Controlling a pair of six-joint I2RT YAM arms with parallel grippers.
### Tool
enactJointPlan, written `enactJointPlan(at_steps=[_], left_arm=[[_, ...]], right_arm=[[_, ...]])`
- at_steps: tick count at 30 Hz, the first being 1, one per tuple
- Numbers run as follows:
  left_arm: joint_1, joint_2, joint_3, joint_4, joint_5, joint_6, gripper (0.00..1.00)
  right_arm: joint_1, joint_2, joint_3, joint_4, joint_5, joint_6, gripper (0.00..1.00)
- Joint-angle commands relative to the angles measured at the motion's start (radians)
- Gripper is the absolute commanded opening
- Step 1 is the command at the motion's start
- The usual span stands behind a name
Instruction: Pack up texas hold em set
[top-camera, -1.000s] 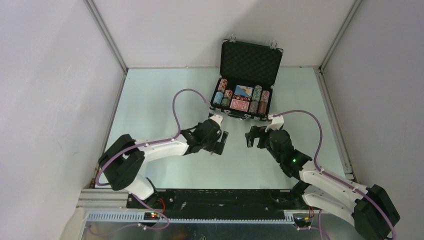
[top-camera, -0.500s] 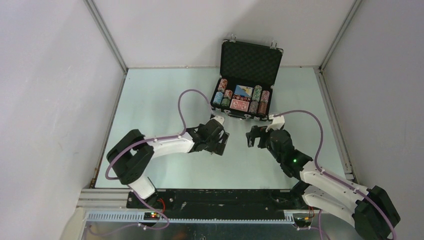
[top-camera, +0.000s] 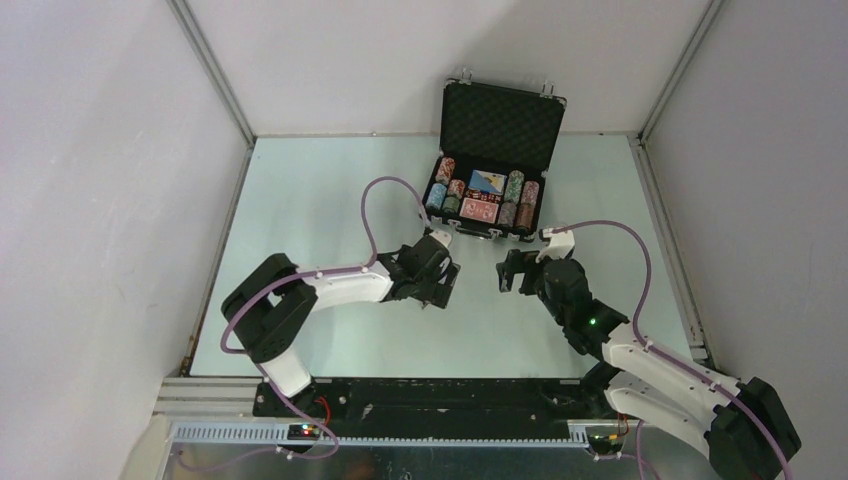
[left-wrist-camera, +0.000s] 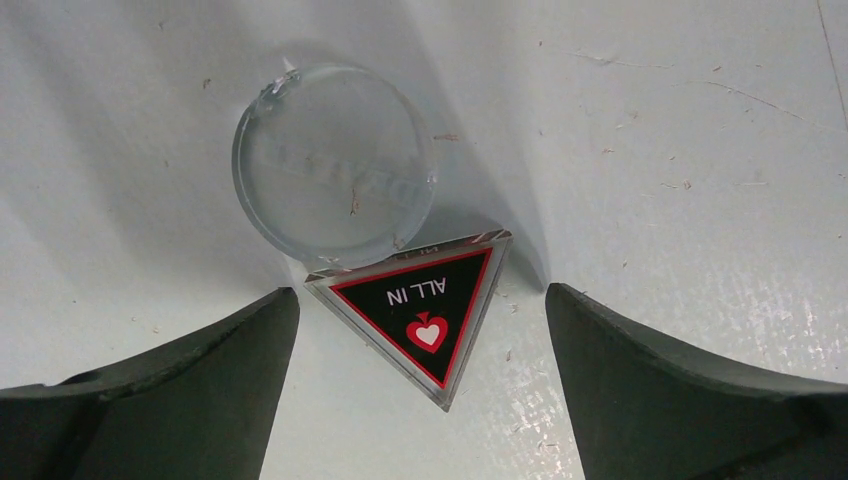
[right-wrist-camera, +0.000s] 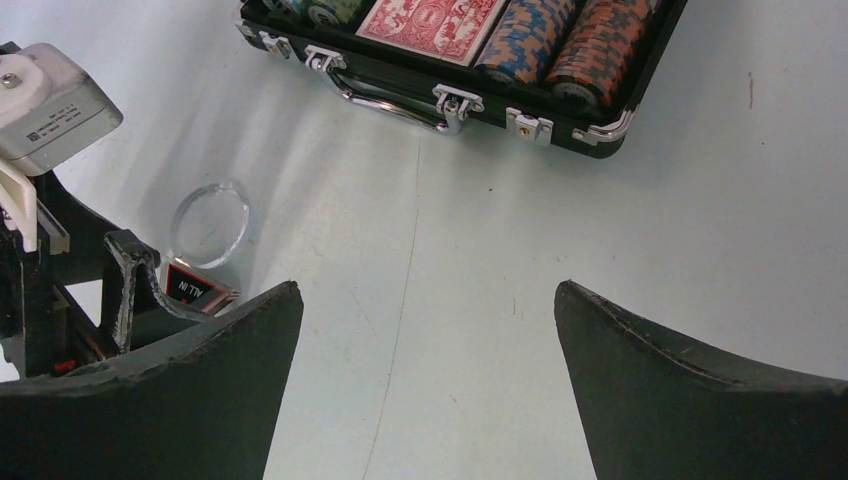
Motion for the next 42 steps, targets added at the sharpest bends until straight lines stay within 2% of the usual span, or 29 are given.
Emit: enactJointPlan(at_steps=[1, 10, 16, 19, 23, 28, 34, 39, 42], left_arm=[[0.012, 0.033, 0.018, -0.005, 0.023, 0.037, 0.98], [0.021, 0.048, 0.032, -0.005, 0.033, 0.054, 0.93], [0.022, 0.041, 0.027, -0.004, 0.044, 0.056, 0.82], [0.021, 0.042, 0.038, -0.021, 0.042, 0.062, 0.69], [0.022, 0.012, 0.061, -0.085, 0.035, 0.056, 0.62], [0.021, -0.099, 0.085, -0.161, 0.049, 0.059, 0.59], [0.021, -0.145, 0.152, -0.226, 0.019, 0.075, 0.57], [0.029, -0.085, 0.251, -0.232, -0.025, 0.106, 0.56], [0.051, -0.021, 0.353, -0.214, -0.023, 0.120, 0.55]], right_arm=[[-0.010, -0.018, 0.002, 0.011, 0.017, -0.004, 1.00], [-0.013, -0.015, 0.002, 0.010, 0.006, -0.005, 1.00], [-0.015, -0.013, 0.003, 0.011, 0.002, -0.006, 1.00], [-0.016, -0.013, 0.002, 0.010, 0.001, -0.006, 1.00], [-0.018, -0.014, 0.003, 0.009, 0.000, -0.006, 1.00], [-0.020, -0.013, 0.003, 0.006, -0.003, -0.001, 1.00], [-0.024, -0.020, 0.002, 0.000, -0.001, 0.004, 1.00], [-0.024, -0.053, -0.002, -0.023, 0.033, 0.021, 0.99], [-0.025, -0.128, -0.033, -0.030, 0.060, 0.027, 0.99]])
